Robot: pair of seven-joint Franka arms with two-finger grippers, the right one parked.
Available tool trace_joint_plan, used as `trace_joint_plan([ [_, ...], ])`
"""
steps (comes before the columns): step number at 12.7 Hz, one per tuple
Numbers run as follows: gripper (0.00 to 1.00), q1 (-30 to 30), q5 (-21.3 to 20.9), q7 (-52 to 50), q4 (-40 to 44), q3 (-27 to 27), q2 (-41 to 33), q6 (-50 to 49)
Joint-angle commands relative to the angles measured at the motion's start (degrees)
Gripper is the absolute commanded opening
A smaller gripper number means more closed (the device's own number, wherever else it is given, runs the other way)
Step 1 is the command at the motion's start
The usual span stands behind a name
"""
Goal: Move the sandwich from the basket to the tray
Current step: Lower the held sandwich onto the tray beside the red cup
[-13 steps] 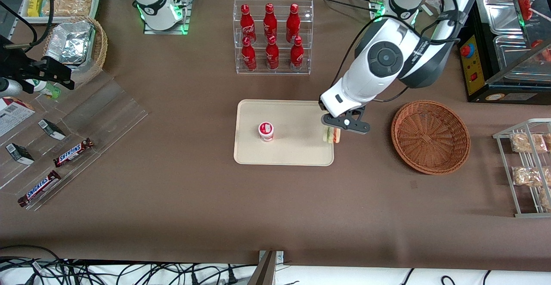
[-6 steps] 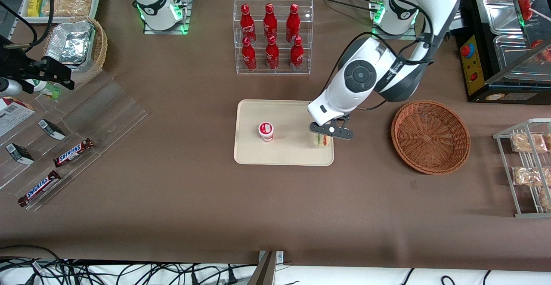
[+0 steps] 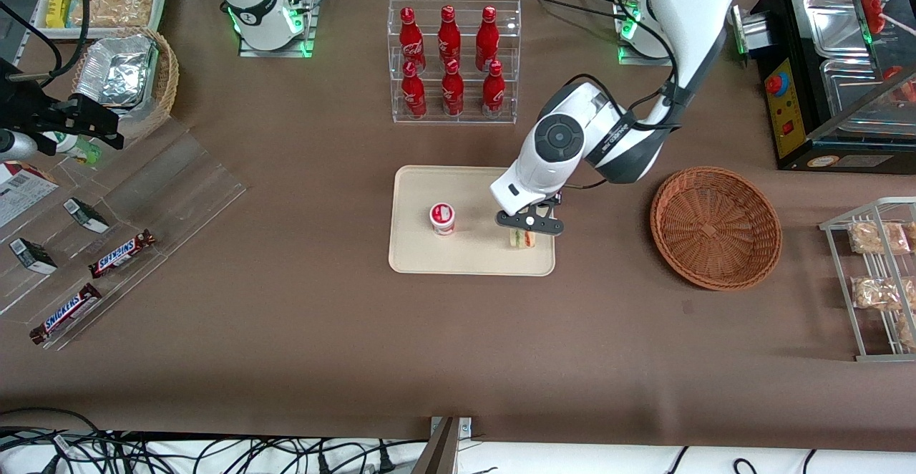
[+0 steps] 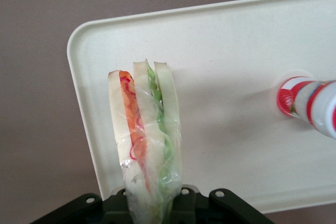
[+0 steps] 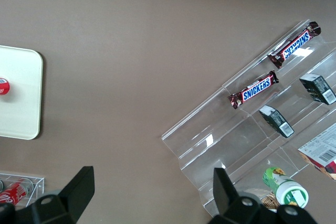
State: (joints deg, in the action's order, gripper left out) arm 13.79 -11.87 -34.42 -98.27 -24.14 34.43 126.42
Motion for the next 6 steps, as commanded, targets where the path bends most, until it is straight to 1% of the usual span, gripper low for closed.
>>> trace_joint_plan([
  [1, 0.04, 1.3, -4.3, -4.3, 0.0, 0.1, 2.2, 1.9],
  [4, 0.06, 1.9, -6.4, -4.8, 0.1, 0.1, 4.0, 2.4],
  [5, 0.09, 1.9, -6.5, -4.8, 0.0, 0.1, 4.1, 2.8],
  [6, 0.15, 1.9, -6.5, -4.8, 0.0, 0.1, 4.3, 2.8],
])
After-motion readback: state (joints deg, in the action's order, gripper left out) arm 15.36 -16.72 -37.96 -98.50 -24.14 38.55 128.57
